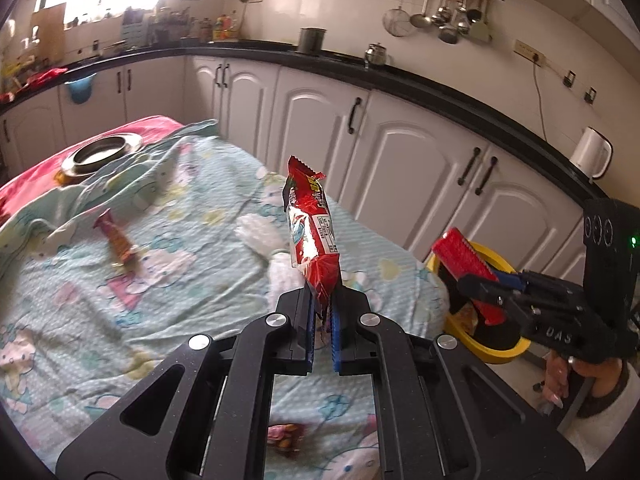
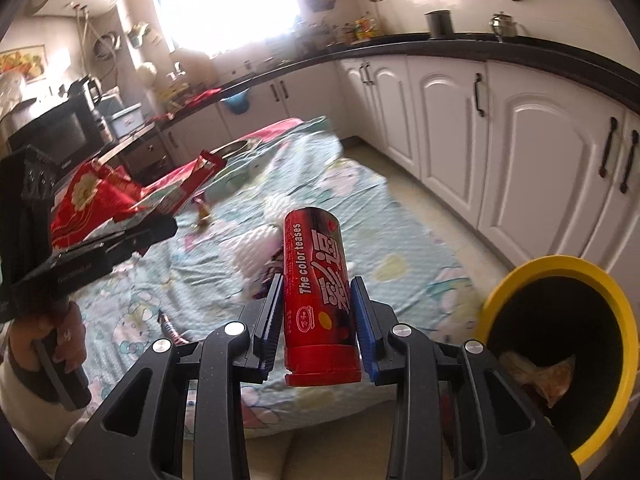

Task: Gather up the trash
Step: 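Carry the red wrapper and red candy tube in both tools over the yellow bin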

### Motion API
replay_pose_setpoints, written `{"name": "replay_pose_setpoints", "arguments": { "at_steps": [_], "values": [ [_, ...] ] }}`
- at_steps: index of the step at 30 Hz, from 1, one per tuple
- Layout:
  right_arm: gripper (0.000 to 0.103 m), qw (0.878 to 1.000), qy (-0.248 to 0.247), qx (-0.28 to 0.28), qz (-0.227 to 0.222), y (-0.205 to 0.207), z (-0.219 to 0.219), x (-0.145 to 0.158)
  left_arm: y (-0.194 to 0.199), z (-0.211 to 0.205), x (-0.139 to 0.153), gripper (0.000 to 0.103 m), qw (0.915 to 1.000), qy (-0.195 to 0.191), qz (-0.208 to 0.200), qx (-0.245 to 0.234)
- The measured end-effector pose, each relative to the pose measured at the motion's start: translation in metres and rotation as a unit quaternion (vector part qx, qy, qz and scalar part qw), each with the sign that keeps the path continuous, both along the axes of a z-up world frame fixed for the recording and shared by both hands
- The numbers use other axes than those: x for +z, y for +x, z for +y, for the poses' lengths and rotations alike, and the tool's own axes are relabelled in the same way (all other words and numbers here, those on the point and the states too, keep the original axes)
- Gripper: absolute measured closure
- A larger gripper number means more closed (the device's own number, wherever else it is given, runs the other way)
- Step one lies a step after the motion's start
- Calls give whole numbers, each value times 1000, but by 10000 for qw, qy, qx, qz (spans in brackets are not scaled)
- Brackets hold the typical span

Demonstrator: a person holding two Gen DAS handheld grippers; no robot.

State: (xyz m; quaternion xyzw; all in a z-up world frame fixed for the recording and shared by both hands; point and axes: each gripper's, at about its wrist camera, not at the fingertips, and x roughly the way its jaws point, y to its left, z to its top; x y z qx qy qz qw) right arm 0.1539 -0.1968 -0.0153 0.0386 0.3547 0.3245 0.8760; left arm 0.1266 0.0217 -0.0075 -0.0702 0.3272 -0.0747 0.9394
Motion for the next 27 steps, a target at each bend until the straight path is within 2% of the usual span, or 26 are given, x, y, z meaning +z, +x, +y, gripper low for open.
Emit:
{"name": "replay_pose_setpoints", "arguments": {
  "at_steps": [27],
  "values": [
    [72, 9925, 246, -1194, -101, 10, -95, 8, 13, -78, -1, 101, 9957, 200, -27, -900]
  ]
}}
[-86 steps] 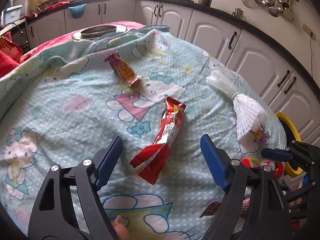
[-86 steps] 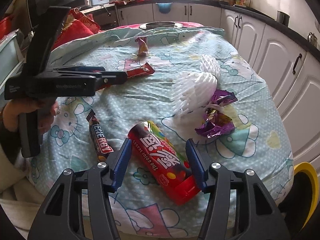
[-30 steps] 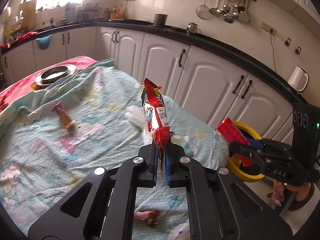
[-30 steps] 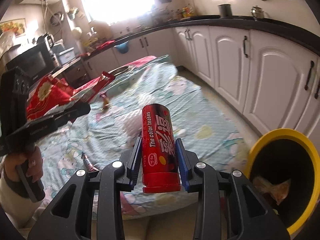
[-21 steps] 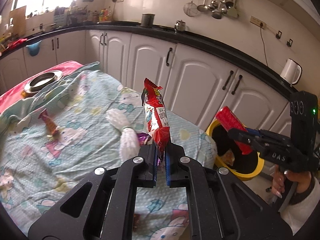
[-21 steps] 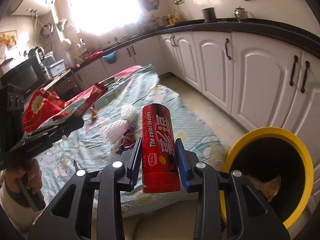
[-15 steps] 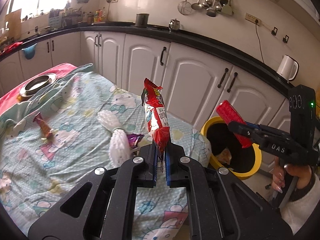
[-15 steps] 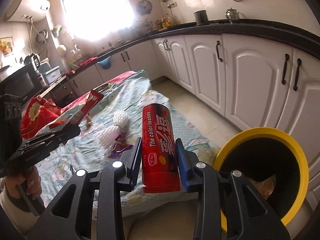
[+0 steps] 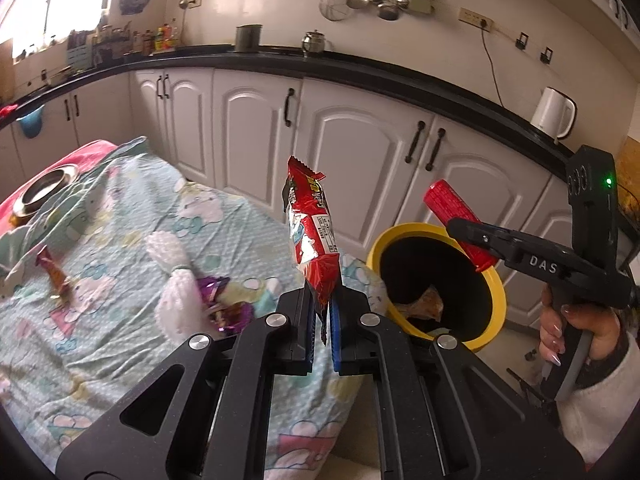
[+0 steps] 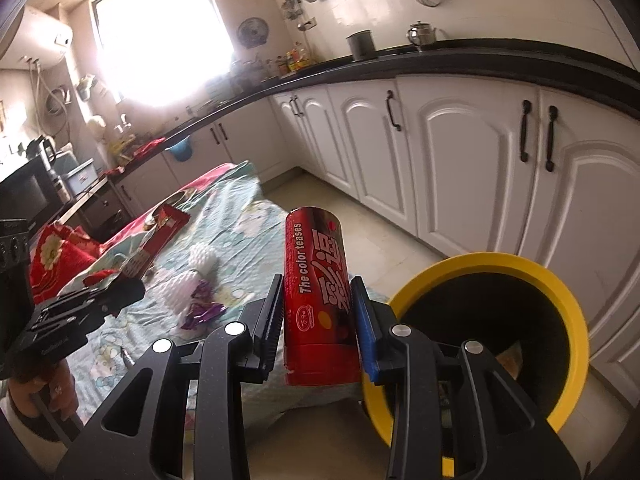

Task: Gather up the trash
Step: 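Carry the red wrapper and red candy tube in both tools over the yellow bin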

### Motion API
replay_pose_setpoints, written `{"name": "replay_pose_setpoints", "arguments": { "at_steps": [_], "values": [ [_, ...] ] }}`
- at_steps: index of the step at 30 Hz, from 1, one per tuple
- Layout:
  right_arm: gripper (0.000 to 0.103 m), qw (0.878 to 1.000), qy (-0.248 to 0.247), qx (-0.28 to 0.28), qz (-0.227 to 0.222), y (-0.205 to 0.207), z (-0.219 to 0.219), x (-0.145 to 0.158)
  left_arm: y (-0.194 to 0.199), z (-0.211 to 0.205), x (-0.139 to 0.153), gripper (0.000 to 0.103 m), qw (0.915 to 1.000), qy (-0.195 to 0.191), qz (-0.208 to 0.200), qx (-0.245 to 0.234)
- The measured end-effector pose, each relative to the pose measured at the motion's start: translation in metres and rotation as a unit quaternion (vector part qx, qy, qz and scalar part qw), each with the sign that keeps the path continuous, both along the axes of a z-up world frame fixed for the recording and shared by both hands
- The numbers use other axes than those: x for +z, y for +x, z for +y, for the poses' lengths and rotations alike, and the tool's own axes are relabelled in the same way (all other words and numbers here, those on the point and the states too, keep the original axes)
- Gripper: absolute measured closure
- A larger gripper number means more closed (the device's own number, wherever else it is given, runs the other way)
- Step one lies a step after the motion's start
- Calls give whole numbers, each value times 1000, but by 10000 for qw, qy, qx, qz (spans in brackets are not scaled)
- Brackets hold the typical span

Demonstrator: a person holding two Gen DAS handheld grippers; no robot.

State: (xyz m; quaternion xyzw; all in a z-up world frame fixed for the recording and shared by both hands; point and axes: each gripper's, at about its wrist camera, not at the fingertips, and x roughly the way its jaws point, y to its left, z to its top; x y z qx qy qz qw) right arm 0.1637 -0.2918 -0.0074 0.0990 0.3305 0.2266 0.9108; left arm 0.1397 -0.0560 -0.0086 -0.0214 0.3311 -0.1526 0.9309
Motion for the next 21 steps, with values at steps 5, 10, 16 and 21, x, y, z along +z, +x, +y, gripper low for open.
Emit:
{"name": "replay_pose_setpoints", "arguments": {
  "at_steps": [5, 10, 16, 21],
  "values": [
    [72, 9998, 31, -202, 51, 3, -16, -3, 4, -17, -3, 100, 9998, 57, 46, -197],
    [72, 9991, 69, -400, 102, 3, -32, -8, 8, -33, -8, 100, 9992, 124, 97, -377],
    [72, 9978, 116, -634, 162, 5, -54, -15, 12, -53, -14, 100, 9981, 195, 150, -570],
    [72, 9959, 151, -855, 252, 4, -72, -24, 14, -67, -20, 101, 9970, 237, 199, -714]
  ]
}}
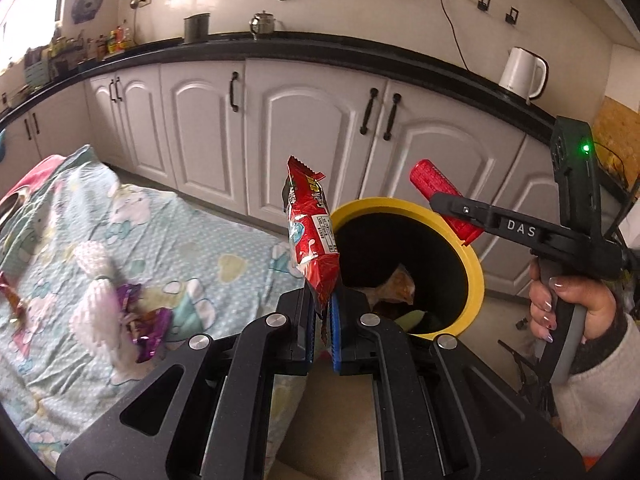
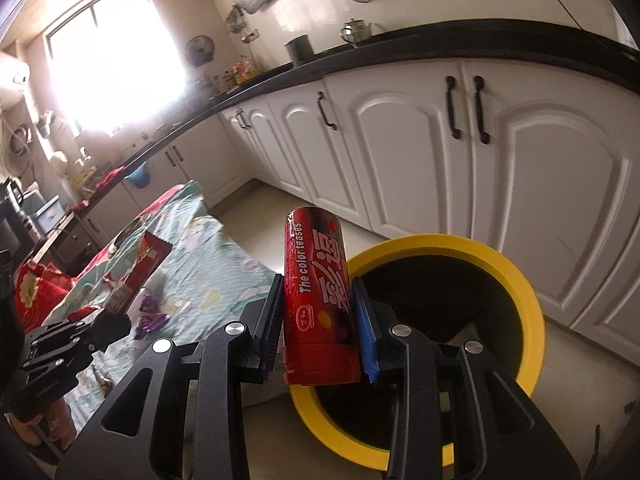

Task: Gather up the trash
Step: 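Carry the red wrapper and red candy tube in both tools over the yellow bin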

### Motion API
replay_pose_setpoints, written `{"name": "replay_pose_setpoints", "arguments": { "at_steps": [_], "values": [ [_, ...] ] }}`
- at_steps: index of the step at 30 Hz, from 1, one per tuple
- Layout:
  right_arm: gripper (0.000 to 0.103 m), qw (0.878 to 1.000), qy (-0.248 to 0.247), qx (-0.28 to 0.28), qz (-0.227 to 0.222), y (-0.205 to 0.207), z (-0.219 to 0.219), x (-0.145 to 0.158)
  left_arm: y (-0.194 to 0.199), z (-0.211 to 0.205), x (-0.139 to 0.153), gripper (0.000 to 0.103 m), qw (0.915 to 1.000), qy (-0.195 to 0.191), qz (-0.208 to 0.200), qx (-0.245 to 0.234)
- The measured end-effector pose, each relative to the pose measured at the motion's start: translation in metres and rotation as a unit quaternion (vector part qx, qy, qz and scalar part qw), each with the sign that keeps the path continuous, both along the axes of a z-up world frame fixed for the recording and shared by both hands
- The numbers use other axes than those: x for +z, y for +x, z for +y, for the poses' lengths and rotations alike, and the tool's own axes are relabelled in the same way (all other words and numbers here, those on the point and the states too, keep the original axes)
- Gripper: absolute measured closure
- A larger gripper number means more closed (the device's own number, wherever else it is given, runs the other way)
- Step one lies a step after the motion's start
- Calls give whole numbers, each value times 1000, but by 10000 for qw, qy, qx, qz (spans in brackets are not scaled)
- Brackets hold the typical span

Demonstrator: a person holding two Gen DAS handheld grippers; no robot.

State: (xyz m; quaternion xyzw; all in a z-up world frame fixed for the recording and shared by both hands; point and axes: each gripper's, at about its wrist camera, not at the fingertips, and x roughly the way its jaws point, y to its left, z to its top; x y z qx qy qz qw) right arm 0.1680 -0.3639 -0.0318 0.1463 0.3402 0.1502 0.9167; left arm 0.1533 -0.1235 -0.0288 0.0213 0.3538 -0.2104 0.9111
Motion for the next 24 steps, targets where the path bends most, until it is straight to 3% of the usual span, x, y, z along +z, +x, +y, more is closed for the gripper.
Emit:
{"name": "replay_pose_setpoints", "arguments": {
  "at_steps": [24],
  "values": [
    [72, 9971, 219, -624, 374, -2, -52, -35, 15, -69, -41, 100, 9972, 150, 433, -590]
  ]
}}
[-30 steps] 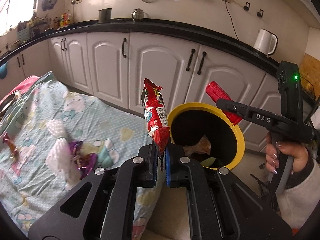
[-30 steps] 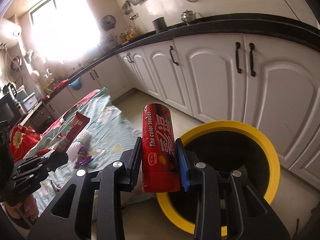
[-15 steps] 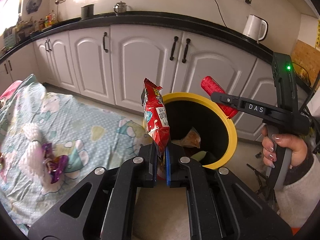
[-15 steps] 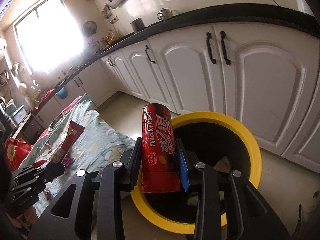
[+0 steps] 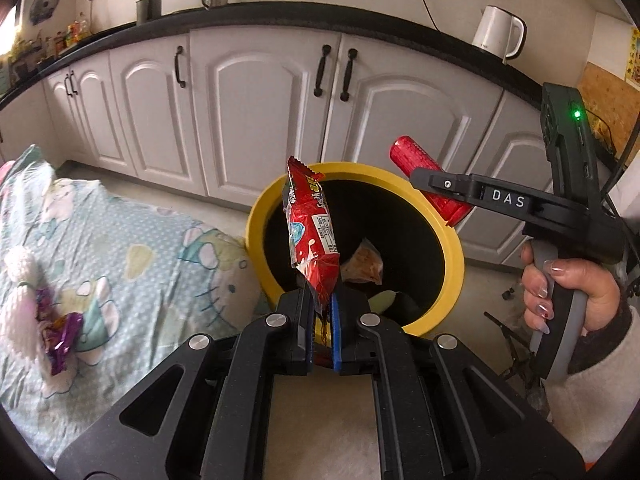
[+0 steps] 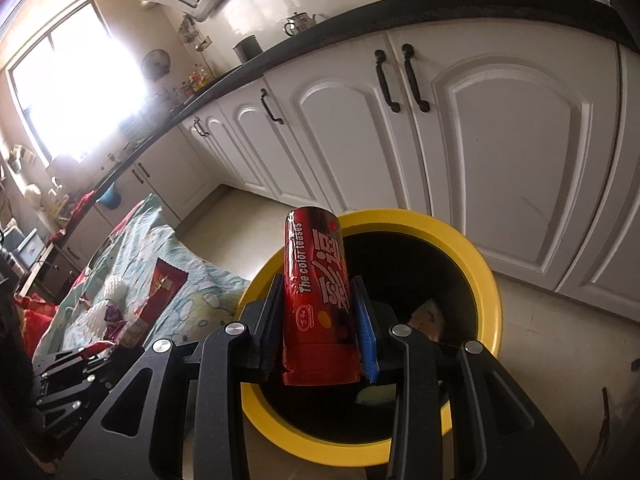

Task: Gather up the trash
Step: 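Carry the red wrapper and red candy tube in both tools over the yellow bin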

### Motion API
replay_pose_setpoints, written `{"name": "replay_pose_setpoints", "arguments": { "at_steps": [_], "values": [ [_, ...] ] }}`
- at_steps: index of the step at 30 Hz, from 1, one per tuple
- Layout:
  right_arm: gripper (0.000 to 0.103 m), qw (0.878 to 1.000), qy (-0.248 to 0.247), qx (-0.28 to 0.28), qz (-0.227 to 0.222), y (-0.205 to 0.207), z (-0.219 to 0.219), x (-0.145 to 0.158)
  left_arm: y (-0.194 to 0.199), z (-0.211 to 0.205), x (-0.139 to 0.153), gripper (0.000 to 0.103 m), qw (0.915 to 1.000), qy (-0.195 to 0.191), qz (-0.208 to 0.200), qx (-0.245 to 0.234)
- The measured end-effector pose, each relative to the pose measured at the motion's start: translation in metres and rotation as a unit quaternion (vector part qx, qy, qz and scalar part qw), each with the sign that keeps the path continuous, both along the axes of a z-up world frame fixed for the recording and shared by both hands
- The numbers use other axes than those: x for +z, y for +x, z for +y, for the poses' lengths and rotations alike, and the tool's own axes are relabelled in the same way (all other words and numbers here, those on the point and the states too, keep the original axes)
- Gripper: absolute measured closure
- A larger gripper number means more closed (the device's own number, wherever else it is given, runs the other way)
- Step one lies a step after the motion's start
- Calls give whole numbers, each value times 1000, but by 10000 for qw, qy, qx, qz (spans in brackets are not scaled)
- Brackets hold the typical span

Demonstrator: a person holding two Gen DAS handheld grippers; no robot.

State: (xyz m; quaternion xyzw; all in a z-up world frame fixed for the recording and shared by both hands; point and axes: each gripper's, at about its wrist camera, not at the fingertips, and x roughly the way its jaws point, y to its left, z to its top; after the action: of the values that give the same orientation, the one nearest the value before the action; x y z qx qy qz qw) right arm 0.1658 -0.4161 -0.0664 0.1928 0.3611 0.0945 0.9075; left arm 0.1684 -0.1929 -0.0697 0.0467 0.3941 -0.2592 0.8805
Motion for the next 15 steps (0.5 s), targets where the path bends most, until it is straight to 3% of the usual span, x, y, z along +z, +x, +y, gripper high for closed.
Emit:
{"name": "replay_pose_setpoints", "arguments": {
  "at_steps": [15],
  "values": [
    [72, 9995, 119, -165, 221, 2, -13, -18, 14, -31, -29, 100, 9988, 188, 378, -263]
  ]
}}
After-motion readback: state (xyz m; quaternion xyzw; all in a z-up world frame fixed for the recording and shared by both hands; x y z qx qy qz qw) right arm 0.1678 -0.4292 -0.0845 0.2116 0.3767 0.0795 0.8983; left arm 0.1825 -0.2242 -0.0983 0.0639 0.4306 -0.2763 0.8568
